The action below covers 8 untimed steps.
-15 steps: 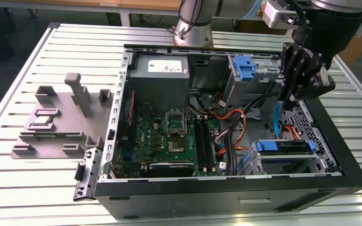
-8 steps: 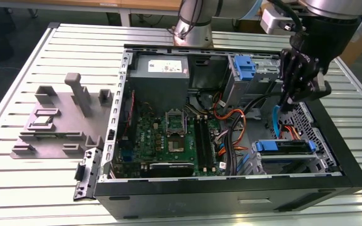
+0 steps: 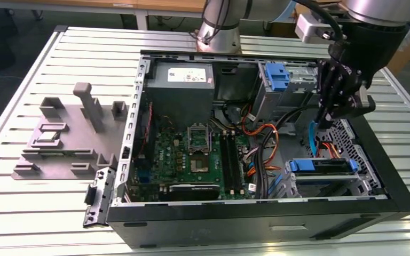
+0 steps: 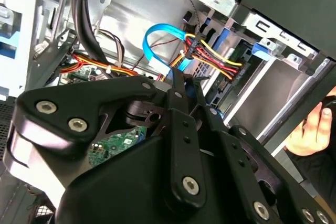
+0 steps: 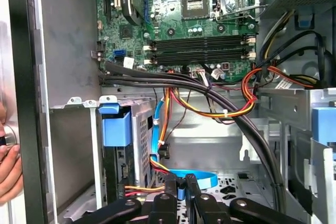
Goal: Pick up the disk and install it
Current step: 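Insert the second disk wire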
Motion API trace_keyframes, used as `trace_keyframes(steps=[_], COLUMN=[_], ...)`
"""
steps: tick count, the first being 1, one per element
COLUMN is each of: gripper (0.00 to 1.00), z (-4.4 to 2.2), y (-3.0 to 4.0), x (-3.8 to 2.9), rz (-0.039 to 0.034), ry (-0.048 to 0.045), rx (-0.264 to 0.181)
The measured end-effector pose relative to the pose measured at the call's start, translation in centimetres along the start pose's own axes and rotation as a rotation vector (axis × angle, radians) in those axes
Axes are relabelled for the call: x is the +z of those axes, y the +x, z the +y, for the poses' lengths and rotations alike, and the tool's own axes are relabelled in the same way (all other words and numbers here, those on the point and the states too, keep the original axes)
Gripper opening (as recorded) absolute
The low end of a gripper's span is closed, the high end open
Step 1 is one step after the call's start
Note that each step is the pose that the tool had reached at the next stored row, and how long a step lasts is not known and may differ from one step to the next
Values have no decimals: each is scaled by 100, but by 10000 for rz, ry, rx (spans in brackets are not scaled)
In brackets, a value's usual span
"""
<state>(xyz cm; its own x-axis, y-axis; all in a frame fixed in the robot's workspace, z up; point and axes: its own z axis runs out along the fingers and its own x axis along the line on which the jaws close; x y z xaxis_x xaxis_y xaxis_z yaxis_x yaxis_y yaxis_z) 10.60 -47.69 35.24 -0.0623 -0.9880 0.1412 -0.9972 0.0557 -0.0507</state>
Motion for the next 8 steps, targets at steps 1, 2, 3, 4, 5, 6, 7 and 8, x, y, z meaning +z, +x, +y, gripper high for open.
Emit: trace_keyframes(steps=[1, 2, 3, 4, 5, 6, 7, 8], gripper=[20, 20, 20, 20, 20, 20, 20, 20], z=[-1, -1, -3, -3, -4, -5, -6, -7], y=[15, 30, 48, 66, 84, 101, 118, 136], x=[4, 8, 12, 16, 21, 24, 28, 33], rz=[-39, -89, -127, -153, -183, -204, -226, -241], ry=[-2, -5, -7, -9, -11, -12, -14, -15], rx=[2, 4, 5, 6, 8, 8, 9, 10])
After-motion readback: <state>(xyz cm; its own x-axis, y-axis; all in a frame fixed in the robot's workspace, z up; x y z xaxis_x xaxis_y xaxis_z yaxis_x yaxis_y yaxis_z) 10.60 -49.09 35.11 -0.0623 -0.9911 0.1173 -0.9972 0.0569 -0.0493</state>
